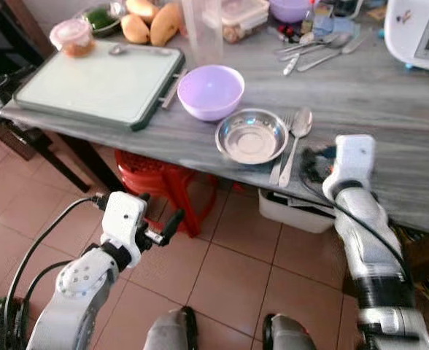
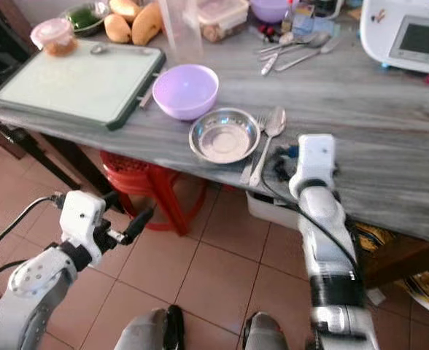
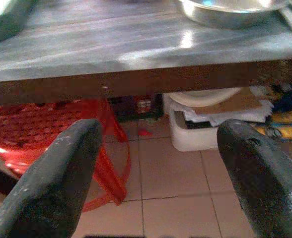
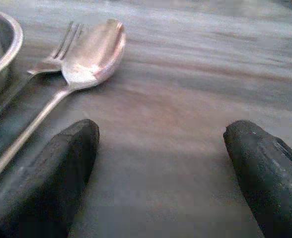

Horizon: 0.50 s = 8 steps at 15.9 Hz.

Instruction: Setting the table

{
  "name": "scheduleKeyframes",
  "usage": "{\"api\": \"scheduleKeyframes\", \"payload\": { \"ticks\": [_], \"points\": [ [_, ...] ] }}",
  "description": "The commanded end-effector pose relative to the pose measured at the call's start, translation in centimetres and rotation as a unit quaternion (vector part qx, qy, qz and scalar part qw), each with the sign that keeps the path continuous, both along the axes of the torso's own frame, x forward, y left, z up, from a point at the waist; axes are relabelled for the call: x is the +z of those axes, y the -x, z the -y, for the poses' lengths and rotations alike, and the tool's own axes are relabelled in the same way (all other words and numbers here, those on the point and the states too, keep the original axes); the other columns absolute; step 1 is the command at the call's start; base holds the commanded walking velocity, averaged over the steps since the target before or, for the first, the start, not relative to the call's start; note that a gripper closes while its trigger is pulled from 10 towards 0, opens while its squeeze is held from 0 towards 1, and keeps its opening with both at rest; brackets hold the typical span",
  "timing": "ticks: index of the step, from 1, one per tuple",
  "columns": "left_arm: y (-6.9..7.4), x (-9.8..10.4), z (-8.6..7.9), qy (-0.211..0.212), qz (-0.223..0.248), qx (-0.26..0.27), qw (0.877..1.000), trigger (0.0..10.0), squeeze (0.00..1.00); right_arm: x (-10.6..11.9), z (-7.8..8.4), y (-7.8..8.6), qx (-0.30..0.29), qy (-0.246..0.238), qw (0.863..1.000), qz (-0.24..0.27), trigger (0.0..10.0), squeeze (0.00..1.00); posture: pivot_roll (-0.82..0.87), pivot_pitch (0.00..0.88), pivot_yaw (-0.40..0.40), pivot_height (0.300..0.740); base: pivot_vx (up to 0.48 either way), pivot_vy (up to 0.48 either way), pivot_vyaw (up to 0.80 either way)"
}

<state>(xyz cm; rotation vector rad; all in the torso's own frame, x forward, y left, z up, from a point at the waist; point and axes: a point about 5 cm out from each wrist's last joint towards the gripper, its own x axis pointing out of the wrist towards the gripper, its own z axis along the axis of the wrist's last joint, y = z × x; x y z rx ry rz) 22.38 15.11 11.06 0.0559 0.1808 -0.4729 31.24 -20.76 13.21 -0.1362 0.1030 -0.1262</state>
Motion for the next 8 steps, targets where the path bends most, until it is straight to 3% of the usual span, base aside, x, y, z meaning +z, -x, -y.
{"api": "scheduleKeyframes", "payload": {
  "ticks": [1, 4, 6, 7, 8],
  "points": [
    [-0.3, -0.1, -0.4, -0.006, 0.003, 0.011, 1.0, 10.0, 0.0, 0.0, 0.0, 0.7, -0.015, 0.007, 1.0, -0.002, 10.0, 1.0, 0.09, 0.128, 0.12, 0.74, 0.0, 0.0, 0.0],
    [-0.9, -0.2, 0.0, 0.001, 0.009, 0.019, 1.0, 10.0, 0.0, 0.7, -0.1, 2.3, -0.033, 0.008, 0.999, 0.031, 10.0, 1.0, 0.07, 0.105, 0.112, 0.74, 0.0, 0.0, 0.0],
    [-1.5, -0.4, 0.2, 0.007, 0.011, 0.034, 0.999, 10.0, 0.0, 0.5, -0.7, 2.9, -0.031, -0.019, 0.999, 0.04, 10.0, 0.98, 0.05, 0.085, 0.104, 0.74, 0.0, 0.0, 0.0],
    [-1.9, -0.4, 0.2, 0.012, 0.009, 0.041, 0.999, 10.0, 0.0, 0.4, -1.0, 3.2, -0.028, -0.022, 0.998, 0.043, 10.0, 0.93, 0.04, 0.073, 0.1, 0.74, 0.0, 0.0, 0.0],
    [-2.4, -0.3, 0.3, 0.019, 0.016, 0.048, 0.999, 10.0, 0.0, 0.5, -1.3, 4.0, -0.03, -0.028, 0.998, 0.057, 10.0, 0.0, 0.03, 0.053, 0.092, 0.74, 0.0, 0.0, 0.0]
  ]
}}
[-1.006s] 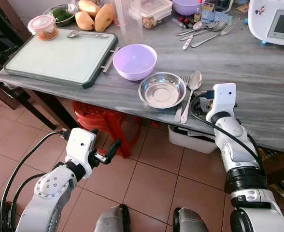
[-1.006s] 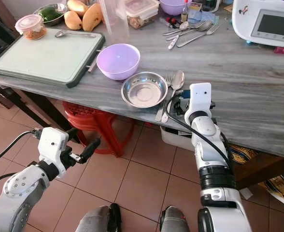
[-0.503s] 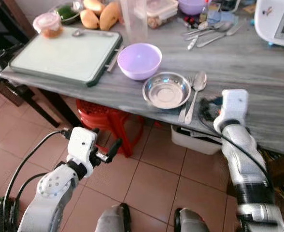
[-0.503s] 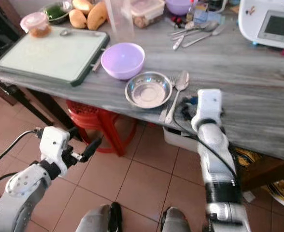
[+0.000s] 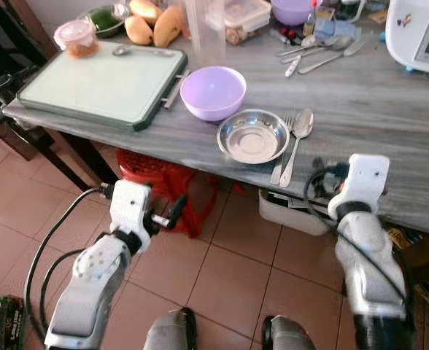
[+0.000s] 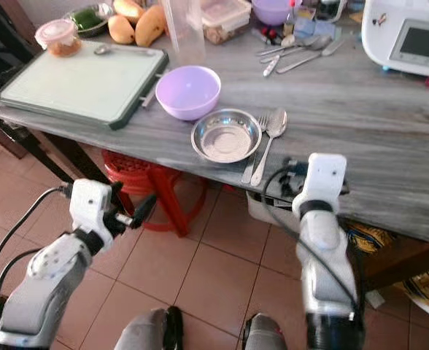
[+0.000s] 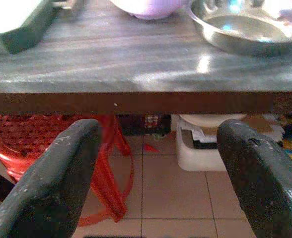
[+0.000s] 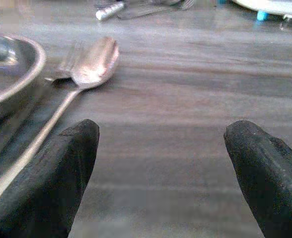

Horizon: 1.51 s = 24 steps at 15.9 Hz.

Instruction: Setting the table

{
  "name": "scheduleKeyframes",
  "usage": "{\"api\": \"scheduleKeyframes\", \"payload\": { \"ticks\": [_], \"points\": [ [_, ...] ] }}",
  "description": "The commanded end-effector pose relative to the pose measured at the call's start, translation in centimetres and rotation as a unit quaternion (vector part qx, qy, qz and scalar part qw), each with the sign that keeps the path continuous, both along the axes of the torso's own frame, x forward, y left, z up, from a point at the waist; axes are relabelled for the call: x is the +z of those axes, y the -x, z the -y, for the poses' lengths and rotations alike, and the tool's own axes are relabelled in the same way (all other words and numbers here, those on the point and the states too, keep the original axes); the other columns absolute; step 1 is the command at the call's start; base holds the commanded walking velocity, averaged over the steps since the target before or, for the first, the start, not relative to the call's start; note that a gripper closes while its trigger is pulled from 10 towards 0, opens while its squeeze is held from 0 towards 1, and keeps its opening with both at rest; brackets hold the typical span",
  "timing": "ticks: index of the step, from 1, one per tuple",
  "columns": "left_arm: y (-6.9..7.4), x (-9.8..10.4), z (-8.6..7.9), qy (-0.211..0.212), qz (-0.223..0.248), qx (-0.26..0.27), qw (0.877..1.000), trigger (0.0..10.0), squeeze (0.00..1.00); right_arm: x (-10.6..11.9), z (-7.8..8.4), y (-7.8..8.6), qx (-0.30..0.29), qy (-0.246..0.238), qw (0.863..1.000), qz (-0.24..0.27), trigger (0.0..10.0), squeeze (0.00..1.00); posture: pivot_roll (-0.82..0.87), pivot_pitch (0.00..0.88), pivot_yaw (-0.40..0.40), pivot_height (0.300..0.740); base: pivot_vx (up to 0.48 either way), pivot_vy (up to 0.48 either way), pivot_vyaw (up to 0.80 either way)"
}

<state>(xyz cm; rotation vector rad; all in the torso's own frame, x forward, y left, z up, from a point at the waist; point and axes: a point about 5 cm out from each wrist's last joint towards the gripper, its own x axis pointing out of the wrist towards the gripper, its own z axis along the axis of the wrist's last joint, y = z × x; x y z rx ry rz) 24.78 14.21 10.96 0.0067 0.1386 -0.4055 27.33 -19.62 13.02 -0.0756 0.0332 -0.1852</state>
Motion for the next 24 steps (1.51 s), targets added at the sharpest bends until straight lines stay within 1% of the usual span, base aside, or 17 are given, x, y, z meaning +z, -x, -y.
{"api": "scheduleKeyframes", "payload": {
  "ticks": [1, 2, 3, 4, 5, 6, 7, 8, 9, 10, 11, 12, 13, 14, 16, 21, 24],
  "points": [
    [-0.2, -0.3, -0.6, -0.002, 0.001, 0.017, 1.0, 10.0, 0.0, 0.6, -0.2, 0.4, -0.002, 0.0, 1.0, 0.022, 10.0, 0.0, 0.03, 0.044, 0.09, 0.74, 0.0, 0.0, 0.0],
    [-0.4, -0.4, -0.5, -0.002, 0.003, 0.02, 1.0, 10.0, 0.0, 0.4, -0.3, 0.9, -0.007, 0.001, 1.0, 0.021, 10.0, 0.0, 0.02, 0.03, 0.088, 0.74, 0.0, 0.0, 0.0],
    [-1.0, -0.5, -0.5, 0.002, 0.012, 0.038, 0.999, 10.0, 0.0, -0.6, -0.3, 1.8, -0.022, -0.009, 1.0, -0.005, 10.0, 0.0, 0.0, 0.008, 0.086, 0.74, 0.0, 0.0, 0.0],
    [-1.3, -0.4, -0.5, 0.005, 0.018, 0.05, 0.999, 10.0, 0.0, -1.2, -0.3, 2.3, -0.032, -0.016, 0.999, -0.021, 10.0, 0.0, -0.01, 0.0, 0.088, 0.74, 0.0, 0.0, 0.0],
    [-1.9, -0.6, -0.6, 0.007, 0.021, 0.077, 0.997, 10.0, 0.0, -1.7, -0.3, 2.8, -0.028, -0.017, 0.999, -0.028, 10.0, 0.0, -0.03, 0.0, 0.091, 0.74, 0.0, 0.0, 0.0],
    [-2.0, -0.6, -0.7, 0.011, 0.021, 0.084, 0.996, 10.0, 0.0, -1.8, -0.4, 2.9, -0.027, -0.013, 0.999, -0.03, 10.0, 0.0, -0.03, 0.0, 0.092, 0.74, 0.0, 0.0, 0.0],
    [-2.4, -0.8, -0.3, 0.012, 0.02, 0.082, 0.996, 10.0, 0.0, -2.0, -0.5, 3.0, -0.026, 0.005, 0.999, -0.036, 10.0, 0.0, -0.04, 0.0, 0.09, 0.74, 0.0, 0.0, 0.0],
    [-2.5, -0.8, 0.0, 0.011, 0.024, 0.071, 0.997, 10.0, 0.0, -1.9, -0.5, 2.7, -0.034, 0.017, 0.999, -0.036, 10.0, 0.0, -0.04, 0.0, 0.089, 0.74, 0.0, 0.0, 0.0],
    [-2.6, -0.7, 0.3, 0.014, 0.029, 0.069, 0.997, 10.0, 0.0, -1.6, -0.9, 2.2, -0.028, 0.024, 0.999, -0.025, 10.0, 0.0, -0.05, 0.0, 0.087, 0.74, 0.0, 0.0, 0.0],
    [-2.8, -0.7, 0.4, 0.015, 0.03, 0.07, 0.997, 10.0, 0.0, -1.6, -1.1, 2.0, -0.017, 0.008, 1.0, -0.019, 10.0, 0.0, -0.05, 0.0, 0.084, 0.74, 0.0, 0.0, 0.0],
    [-2.9, -0.7, 0.4, 0.024, 0.03, 0.067, 0.997, 10.0, 0.0, -1.7, -0.9, 1.8, -0.029, 0.017, 0.999, -0.019, 10.0, 0.0, -0.05, 0.0, 0.081, 0.74, 0.0, 0.0, 0.0],
    [-2.9, -0.8, 0.3, 0.024, 0.03, 0.067, 0.997, 10.0, 0.0, -2.0, -0.7, 1.8, -0.035, -0.009, 0.999, -0.035, 10.0, 0.0, -0.05, 0.0, 0.08, 0.74, 0.0, 0.0, 0.0],
    [-2.9, -0.9, 0.2, 0.025, 0.029, 0.067, 0.997, 10.0, 0.0, -1.8, -0.3, 2.0, -0.046, 0.004, 0.999, -0.019, 10.0, 0.0, -0.05, 0.0, 0.079, 0.74, 0.0, 0.0, 0.0],
    [-2.9, -1.1, 0.3, 0.024, 0.029, 0.065, 0.997, 10.0, 0.0, -2.3, -0.3, 2.2, -0.046, -0.016, 0.999, -0.024, 10.0, 0.0, -0.05, 0.0, 0.082, 0.74, 0.0, 0.0, 0.0],
    [-2.9, -1.2, 0.6, 0.027, 0.033, 0.058, 0.997, 10.0, 0.0, -2.5, -0.4, 2.1, -0.042, -0.03, 0.998, -0.027, 10.0, 0.0, -0.05, 0.0, 0.081, 0.74, 0.0, 0.0, 0.0],
    [-3.5, -1.1, 1.2, 0.028, 0.036, 0.049, 0.998, 10.0, 0.0, -2.2, -0.1, 1.6, -0.04, -0.024, 0.999, -0.023, 10.0, 0.0, -0.06, 0.0, 0.074, 0.74, 0.0, 0.0, -0.71],
    [-3.5, -1.3, 1.7, 0.029, 0.026, 0.033, 0.999, 10.0, 0.0, -2.5, 0.0, 1.1, -0.034, -0.017, 0.998, -0.04, 10.0, 0.0, -0.06, 0.0, 0.077, 0.74, 0.0, 0.0, 0.0]
  ]
}}
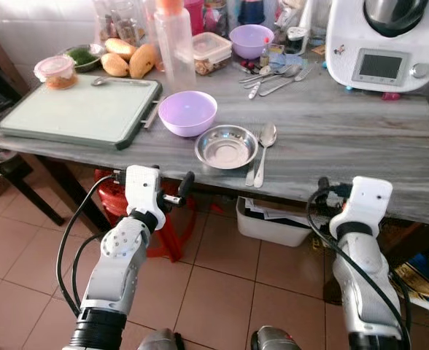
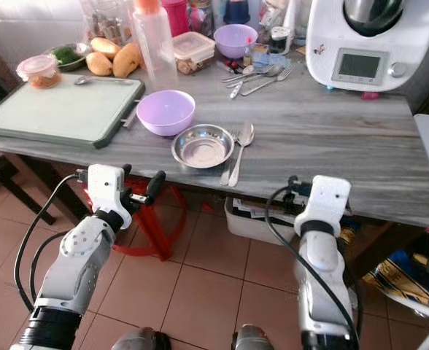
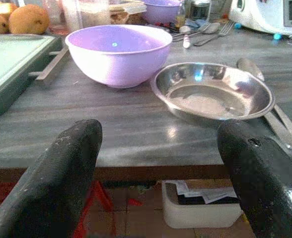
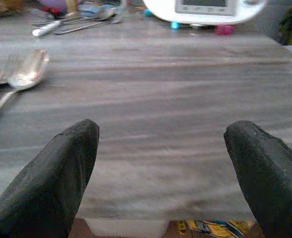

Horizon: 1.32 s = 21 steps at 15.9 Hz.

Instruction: Setting the table

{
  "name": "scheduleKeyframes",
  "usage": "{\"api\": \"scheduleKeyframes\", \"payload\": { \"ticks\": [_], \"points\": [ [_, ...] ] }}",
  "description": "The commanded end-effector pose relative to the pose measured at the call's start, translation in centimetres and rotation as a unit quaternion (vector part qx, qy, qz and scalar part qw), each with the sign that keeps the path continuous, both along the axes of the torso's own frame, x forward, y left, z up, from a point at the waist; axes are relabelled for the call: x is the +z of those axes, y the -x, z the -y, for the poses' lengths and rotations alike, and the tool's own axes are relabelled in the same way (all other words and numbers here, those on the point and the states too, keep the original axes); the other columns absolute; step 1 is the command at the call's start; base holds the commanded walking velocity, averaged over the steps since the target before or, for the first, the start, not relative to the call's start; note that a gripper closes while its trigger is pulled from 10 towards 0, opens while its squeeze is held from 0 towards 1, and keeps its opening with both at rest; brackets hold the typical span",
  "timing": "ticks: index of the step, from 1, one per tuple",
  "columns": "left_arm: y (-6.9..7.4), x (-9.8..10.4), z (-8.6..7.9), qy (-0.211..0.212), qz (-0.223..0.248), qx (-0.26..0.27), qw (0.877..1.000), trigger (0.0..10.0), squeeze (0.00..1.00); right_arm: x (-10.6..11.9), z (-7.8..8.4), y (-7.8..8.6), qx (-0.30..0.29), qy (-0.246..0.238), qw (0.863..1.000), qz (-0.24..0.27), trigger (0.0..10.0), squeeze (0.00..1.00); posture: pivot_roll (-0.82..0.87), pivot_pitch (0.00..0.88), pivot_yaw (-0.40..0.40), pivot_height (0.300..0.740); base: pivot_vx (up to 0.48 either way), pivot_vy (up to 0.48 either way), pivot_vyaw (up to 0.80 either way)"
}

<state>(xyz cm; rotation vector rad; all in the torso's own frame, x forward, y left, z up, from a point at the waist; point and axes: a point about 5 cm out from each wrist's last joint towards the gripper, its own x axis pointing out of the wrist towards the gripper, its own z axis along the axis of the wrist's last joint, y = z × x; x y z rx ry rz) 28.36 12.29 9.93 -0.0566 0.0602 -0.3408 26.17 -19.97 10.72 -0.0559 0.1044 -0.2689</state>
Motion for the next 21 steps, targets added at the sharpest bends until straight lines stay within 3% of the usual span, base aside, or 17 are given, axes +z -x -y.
{"api": "scheduleKeyframes", "payload": {
  "ticks": [1, 6, 11, 18, 21],
  "points": [
    [0.08, -0.34, -0.16, -0.011, -0.01, -0.002, 1.0, 10.0, 0.0, -0.43, -0.47, -0.28, 0.014, -0.001, 1.0, -0.018, 10.0, 0.0, -0.06, 0.0, 0.078, 0.74, 0.0, 0.0, 0.0],
    [0.19, -0.21, -0.29, -0.007, -0.004, -0.008, 1.0, 10.0, 0.0, -0.48, -0.73, -1.03, 0.032, 0.005, 0.999, -0.029, 10.0, 0.0, -0.05, 0.0, 0.075, 0.74, 0.058, 0.0, 0.0],
    [0.4, -0.32, -0.26, -0.009, -0.007, -0.009, 1.0, 10.0, 0.0, -0.69, -0.97, -0.7, 0.034, -0.001, 0.999, -0.032, 10.0, 0.0, -0.05, 0.0, 0.074, 0.74, 0.283, 0.388, -0.72],
    [0.75, -0.3, -0.11, -0.011, -0.004, -0.011, 1.0, 10.0, 0.0, -0.38, -0.94, -0.96, 0.041, 0.018, 0.999, -0.025, 10.0, 0.0, -0.04, 0.0, 0.071, 0.74, 0.292, 0.37, 0.0],
    [0.84, -0.08, 0.05, -0.007, 0.001, -0.012, 1.0, 10.0, 0.0, -0.64, -0.82, -0.95, 0.037, 0.024, 0.999, -0.033, 10.0, 0.0, -0.04, 0.0, 0.067, 0.74, 0.0, 0.0, 0.0]
  ]
}}
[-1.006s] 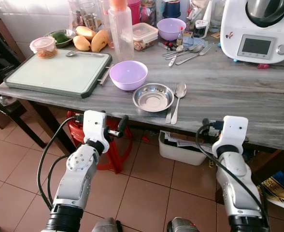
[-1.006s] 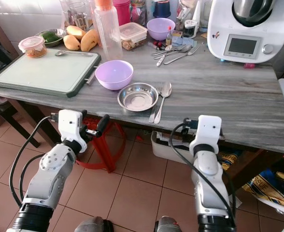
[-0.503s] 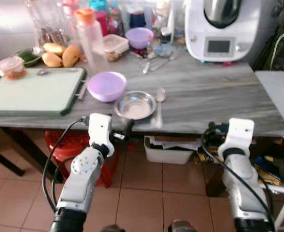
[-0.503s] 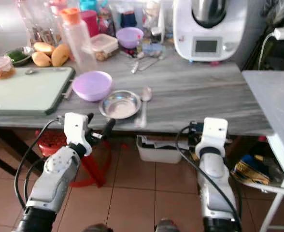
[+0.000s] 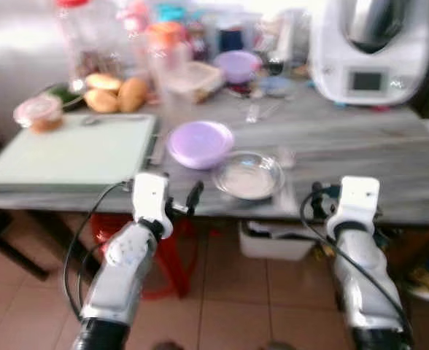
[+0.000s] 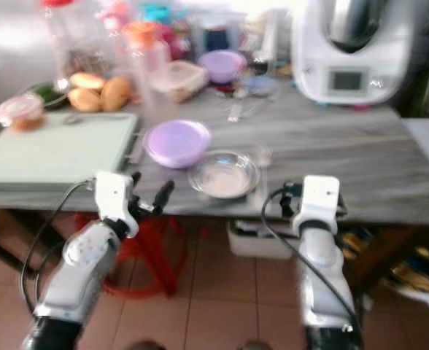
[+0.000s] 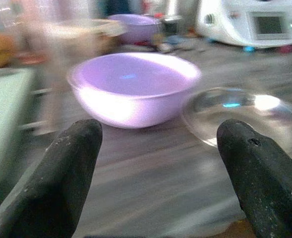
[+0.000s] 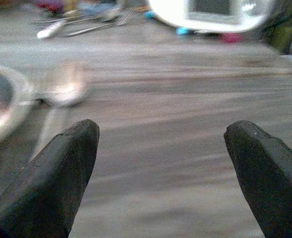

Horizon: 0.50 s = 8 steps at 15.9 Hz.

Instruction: Setting the table

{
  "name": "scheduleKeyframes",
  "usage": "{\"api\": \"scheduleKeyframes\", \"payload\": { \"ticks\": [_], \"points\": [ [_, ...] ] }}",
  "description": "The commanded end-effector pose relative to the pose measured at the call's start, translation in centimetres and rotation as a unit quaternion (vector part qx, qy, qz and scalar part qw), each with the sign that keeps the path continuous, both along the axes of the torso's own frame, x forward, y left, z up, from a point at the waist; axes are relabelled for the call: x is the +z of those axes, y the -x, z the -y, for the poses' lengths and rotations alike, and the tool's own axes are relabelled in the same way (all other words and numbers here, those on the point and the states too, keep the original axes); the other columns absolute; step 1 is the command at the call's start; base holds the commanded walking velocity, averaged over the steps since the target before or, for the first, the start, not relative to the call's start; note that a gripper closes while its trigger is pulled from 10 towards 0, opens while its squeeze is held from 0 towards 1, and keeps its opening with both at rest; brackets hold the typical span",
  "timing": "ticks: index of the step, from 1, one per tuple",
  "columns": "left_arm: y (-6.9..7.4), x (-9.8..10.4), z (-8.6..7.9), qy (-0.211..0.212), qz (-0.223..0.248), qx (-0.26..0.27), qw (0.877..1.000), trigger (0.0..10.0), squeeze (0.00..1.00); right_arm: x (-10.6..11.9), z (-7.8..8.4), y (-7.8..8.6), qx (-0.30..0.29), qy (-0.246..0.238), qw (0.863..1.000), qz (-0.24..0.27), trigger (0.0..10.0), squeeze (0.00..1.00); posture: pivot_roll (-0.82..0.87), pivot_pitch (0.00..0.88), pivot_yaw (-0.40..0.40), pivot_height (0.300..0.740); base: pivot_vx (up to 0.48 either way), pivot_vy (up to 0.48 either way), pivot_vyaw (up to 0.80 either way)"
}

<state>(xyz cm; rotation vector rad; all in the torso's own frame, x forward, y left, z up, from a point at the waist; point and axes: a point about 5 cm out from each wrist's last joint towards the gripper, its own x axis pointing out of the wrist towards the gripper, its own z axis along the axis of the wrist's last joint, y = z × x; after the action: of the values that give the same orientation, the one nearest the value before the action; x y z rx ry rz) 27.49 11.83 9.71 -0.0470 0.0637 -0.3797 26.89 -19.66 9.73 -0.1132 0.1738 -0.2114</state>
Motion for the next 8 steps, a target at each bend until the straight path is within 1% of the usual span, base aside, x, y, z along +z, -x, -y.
{"api": "scheduleKeyframes", "payload": {
  "ticks": [1, 4, 5, 8],
  "points": [
    [0.0, 0.2, -0.4, -0.003, 0.001, 0.007, 1.0, 10.0, 0.0, 0.2, -0.5, -0.2, 0.007, 0.002, 1.0, 0.0, 10.0, 0.0, -0.03, 0.0, 0.066, 0.74, 0.0, 0.0, 0.0],
    [0.2, 0.1, -0.4, -0.005, -0.002, 0.007, 1.0, 10.0, 0.0, -0.1, -0.3, -0.3, 0.014, 0.006, 1.0, -0.021, 10.0, 0.0, -0.03, 0.0, 0.065, 0.74, 0.0, 0.0, 0.0],
    [0.3, 0.1, -0.5, -0.007, -0.003, 0.006, 1.0, 10.0, 0.0, -0.3, 0.2, -0.9, 0.018, 0.017, 0.999, -0.042, 10.0, 0.0, -0.02, 0.0, 0.065, 0.74, 0.0, 0.0, 0.0],
    [0.3, 0.2, -0.5, -0.009, -0.004, 0.006, 1.0, 10.0, 0.0, -0.3, 0.5, -1.2, 0.019, 0.016, 0.999, -0.046, 10.0, 0.0, -0.02, 0.0, 0.064, 0.74, 0.0, 0.0, 0.0]
  ]
}}
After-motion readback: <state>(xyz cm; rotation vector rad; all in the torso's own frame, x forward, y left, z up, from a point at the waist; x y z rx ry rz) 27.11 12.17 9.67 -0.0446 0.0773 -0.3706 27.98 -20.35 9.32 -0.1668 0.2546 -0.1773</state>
